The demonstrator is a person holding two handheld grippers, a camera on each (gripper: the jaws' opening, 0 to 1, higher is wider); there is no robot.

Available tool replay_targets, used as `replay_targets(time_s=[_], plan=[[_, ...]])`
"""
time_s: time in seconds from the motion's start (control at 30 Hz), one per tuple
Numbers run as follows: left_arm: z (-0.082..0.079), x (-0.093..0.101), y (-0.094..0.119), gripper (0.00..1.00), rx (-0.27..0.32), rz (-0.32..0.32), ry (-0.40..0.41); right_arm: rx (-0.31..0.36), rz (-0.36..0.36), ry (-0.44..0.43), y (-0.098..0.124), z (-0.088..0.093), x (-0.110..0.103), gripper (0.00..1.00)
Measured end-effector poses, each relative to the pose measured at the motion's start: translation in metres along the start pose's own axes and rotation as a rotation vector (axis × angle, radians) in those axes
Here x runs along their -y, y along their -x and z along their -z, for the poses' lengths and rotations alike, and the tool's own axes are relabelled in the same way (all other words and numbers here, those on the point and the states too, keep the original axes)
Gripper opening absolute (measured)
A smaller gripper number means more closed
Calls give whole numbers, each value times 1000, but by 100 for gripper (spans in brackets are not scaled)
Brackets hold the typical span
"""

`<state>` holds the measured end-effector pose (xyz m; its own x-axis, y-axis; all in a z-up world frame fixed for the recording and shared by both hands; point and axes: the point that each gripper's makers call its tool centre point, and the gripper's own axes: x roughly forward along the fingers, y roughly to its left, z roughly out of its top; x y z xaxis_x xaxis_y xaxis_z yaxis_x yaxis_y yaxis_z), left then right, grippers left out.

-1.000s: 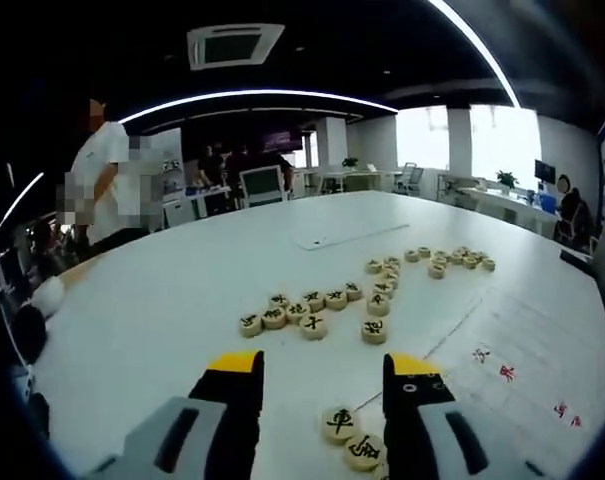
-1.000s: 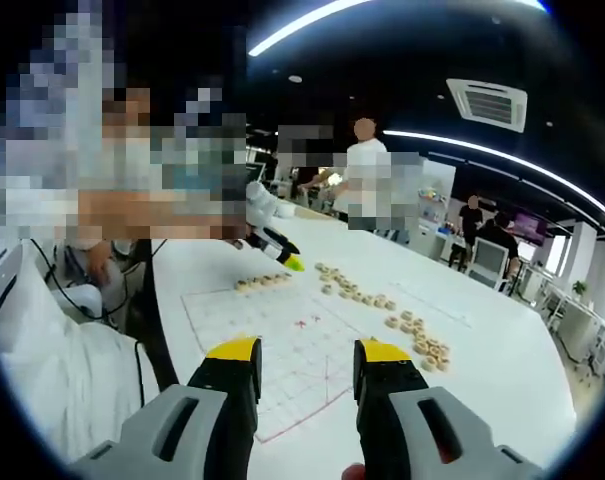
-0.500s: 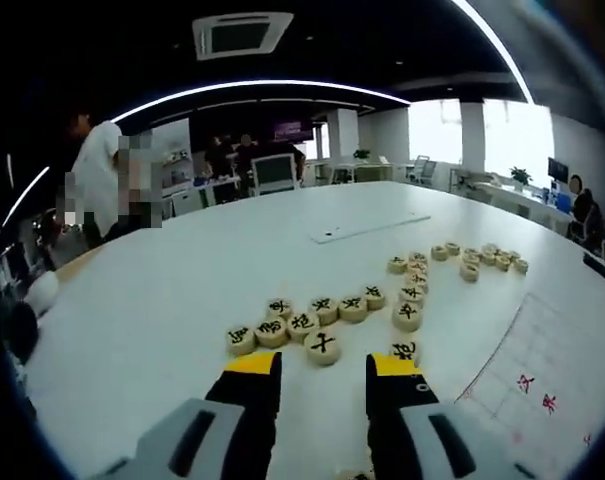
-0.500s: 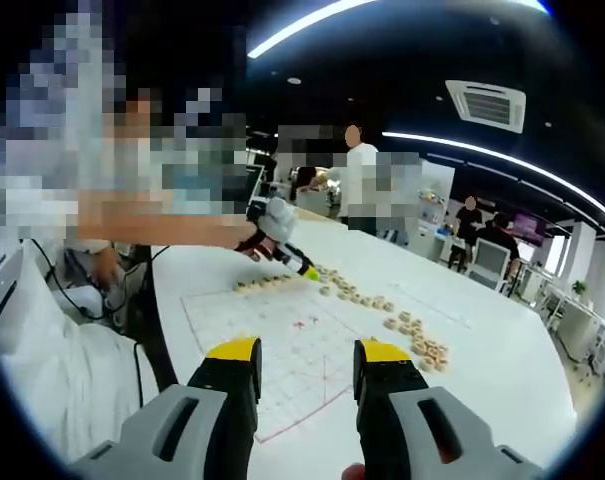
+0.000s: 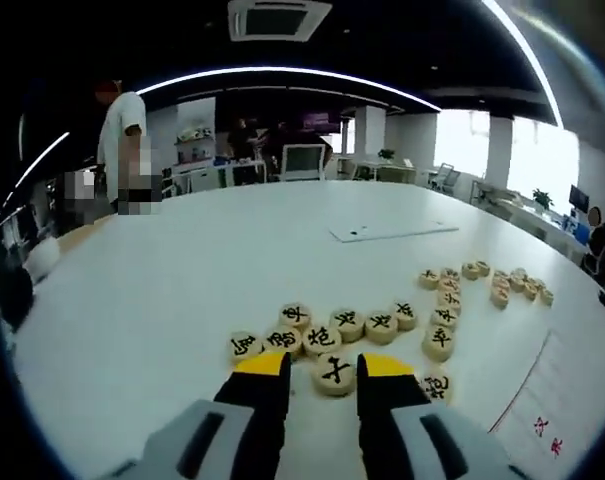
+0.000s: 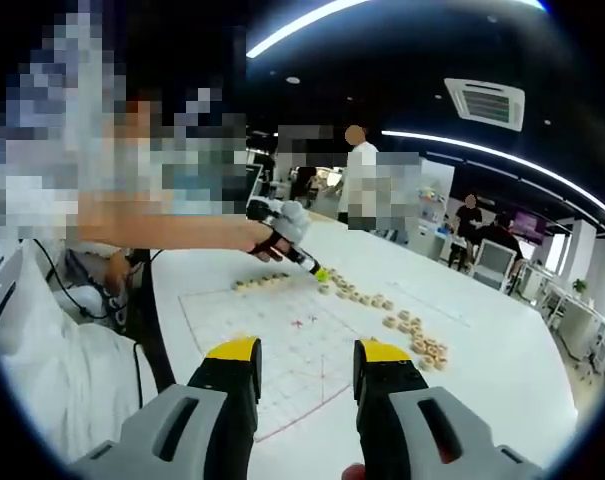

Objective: Pick up the chess pieces one by one and place each piece onto its starting position on the chessboard, setting the pieces on their correct points until all the chess pieces are arranged in the starting layout

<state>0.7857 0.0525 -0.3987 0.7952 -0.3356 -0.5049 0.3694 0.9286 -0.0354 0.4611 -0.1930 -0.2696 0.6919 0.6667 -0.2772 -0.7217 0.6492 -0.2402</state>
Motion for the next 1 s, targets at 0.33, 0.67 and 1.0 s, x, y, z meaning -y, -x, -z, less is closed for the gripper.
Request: replay_targets(time_s=[0.33,0.67,1.0], plan=[[3,-3,2,20,3,-18,-20,2,1,2,0,-1,0,38],[-12,14,44,20,51,51,-114,-4,-2,5,-2,-1,-2,38],[1,46,128,20,103,176,-231,-1,1,11,2,-3,-3,38]])
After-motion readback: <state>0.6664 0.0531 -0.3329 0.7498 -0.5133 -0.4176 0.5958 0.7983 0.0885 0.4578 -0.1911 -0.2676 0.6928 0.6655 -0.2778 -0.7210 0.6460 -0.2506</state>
